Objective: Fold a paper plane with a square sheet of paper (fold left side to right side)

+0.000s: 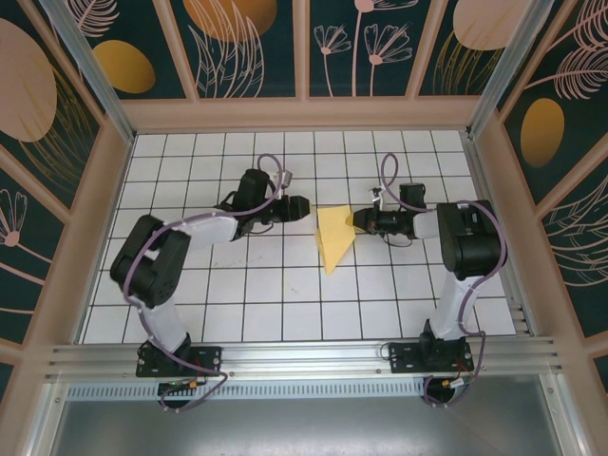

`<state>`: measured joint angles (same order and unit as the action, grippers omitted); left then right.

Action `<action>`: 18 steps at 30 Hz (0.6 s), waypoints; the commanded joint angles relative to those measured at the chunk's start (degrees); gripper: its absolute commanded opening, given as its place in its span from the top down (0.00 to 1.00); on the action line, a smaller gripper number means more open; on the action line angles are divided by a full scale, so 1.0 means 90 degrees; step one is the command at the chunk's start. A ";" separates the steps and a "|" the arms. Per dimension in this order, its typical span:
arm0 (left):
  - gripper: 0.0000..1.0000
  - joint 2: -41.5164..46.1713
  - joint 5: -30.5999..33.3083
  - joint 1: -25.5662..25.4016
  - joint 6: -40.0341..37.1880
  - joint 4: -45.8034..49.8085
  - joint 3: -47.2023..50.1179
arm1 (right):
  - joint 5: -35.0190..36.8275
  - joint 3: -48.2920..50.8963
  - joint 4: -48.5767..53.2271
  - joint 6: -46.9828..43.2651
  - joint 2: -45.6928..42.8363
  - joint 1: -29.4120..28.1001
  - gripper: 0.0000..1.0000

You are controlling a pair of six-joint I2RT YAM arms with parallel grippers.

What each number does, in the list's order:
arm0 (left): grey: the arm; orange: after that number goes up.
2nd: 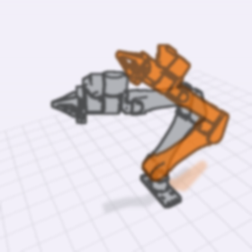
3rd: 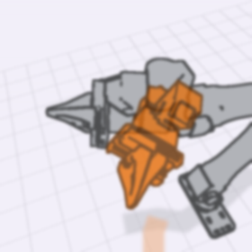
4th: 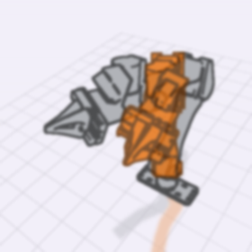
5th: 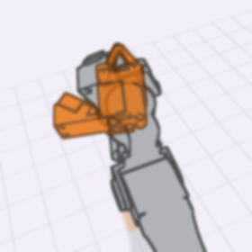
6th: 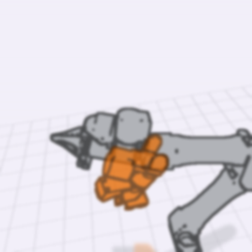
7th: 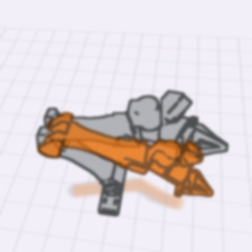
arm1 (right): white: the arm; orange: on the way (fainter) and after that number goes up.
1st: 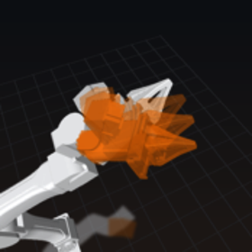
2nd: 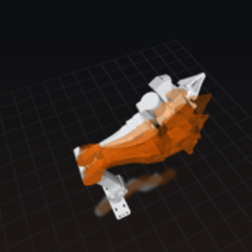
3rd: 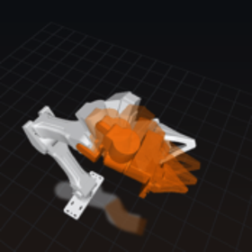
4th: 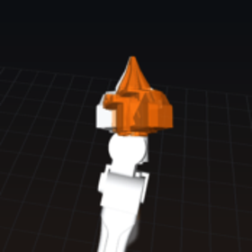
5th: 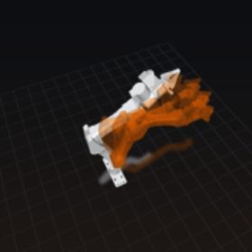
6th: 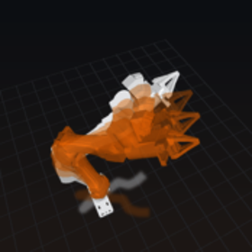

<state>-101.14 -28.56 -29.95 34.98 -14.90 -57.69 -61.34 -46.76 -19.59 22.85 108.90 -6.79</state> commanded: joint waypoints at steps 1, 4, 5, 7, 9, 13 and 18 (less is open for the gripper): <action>0.51 0.0627 0.0707 -0.0386 -0.0790 0.1133 -0.0091 | 0.0271 -0.0028 0.0501 -0.0029 -0.0345 -0.0128 0.93; 0.51 0.0754 0.0964 -0.0935 -0.0801 0.1456 -0.0113 | 0.0439 -0.0193 0.0899 -0.0078 -0.0409 -0.0219 0.93; 0.51 0.0760 0.1118 -0.1143 -0.0794 0.1538 -0.0113 | 0.0526 -0.0253 0.1031 -0.0081 -0.0420 -0.0261 0.93; 0.51 0.0707 0.1339 -0.1457 -0.0726 0.1583 -0.0106 | 0.0653 -0.0354 0.1252 -0.0097 -0.0412 -0.0348 0.93; 0.50 0.0592 0.1539 -0.1776 -0.0641 0.1587 -0.0121 | 0.0785 -0.0455 0.1461 -0.0098 -0.0392 -0.0415 0.93; 0.49 0.0227 0.1844 -0.2211 -0.0612 0.1743 -0.0338 | 0.0989 -0.0581 0.1678 -0.0059 -0.0349 -0.0515 0.93; 0.45 -0.0258 0.2338 -0.2587 -0.0497 0.2150 -0.0702 | 0.1141 -0.0674 0.1851 0.0014 -0.0319 -0.0551 0.94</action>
<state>-101.62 -11.79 -51.96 30.24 0.82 -61.65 -52.49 -51.33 -5.52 22.85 106.87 -11.35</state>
